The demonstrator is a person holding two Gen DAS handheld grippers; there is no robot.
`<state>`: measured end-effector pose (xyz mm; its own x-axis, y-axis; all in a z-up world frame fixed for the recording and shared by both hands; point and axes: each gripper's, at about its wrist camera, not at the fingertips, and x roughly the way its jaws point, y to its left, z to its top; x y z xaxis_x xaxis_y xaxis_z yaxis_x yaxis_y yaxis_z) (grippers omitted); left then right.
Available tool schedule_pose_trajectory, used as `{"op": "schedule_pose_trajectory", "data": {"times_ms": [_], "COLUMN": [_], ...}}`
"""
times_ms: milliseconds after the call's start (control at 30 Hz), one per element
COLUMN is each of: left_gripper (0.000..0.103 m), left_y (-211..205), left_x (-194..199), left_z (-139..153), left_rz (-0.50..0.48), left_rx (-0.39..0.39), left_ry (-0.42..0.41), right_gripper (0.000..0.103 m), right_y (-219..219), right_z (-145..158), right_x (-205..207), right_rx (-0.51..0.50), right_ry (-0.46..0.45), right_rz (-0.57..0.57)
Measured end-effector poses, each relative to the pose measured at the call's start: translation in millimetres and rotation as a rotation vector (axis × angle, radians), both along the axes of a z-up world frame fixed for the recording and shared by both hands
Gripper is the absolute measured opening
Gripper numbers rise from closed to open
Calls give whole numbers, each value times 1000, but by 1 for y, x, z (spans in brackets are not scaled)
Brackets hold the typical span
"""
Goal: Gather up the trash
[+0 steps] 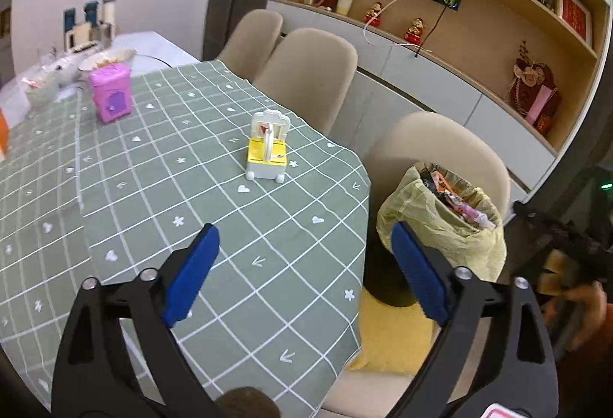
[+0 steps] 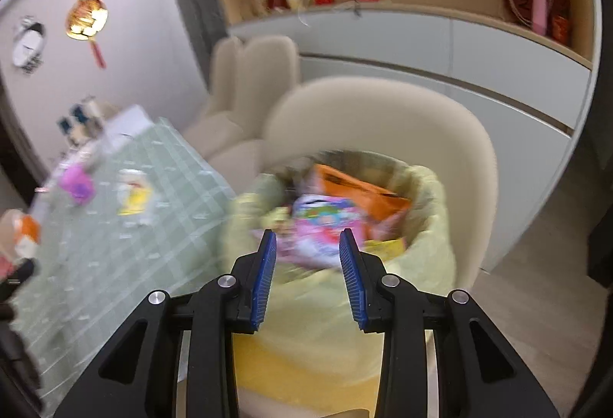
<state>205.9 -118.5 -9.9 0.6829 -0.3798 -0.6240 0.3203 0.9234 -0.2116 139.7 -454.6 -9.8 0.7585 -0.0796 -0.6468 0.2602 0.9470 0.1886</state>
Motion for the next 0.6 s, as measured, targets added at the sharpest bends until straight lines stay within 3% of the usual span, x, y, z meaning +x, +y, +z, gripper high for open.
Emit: {"op": "schedule_pose_trajectory", "data": {"times_ms": [200,400,600], "left_gripper": [88,88,88], "left_y": [-12,-22,-35], "left_x": [-48,-92,-136], "left_z": [5,15,9], "left_rz": [18,118,227], "left_rx": [47,99,164], "left_ry": [-55,-129,-176], "right_gripper": [33,33,33], "right_y": [69,104,101], "right_z": [19,13,1], "right_x": [-34,-63,-89], "right_rx": [-139,-128,-77], "right_ry": [-109,-132,-146], "right_rz": [117,313,375]}}
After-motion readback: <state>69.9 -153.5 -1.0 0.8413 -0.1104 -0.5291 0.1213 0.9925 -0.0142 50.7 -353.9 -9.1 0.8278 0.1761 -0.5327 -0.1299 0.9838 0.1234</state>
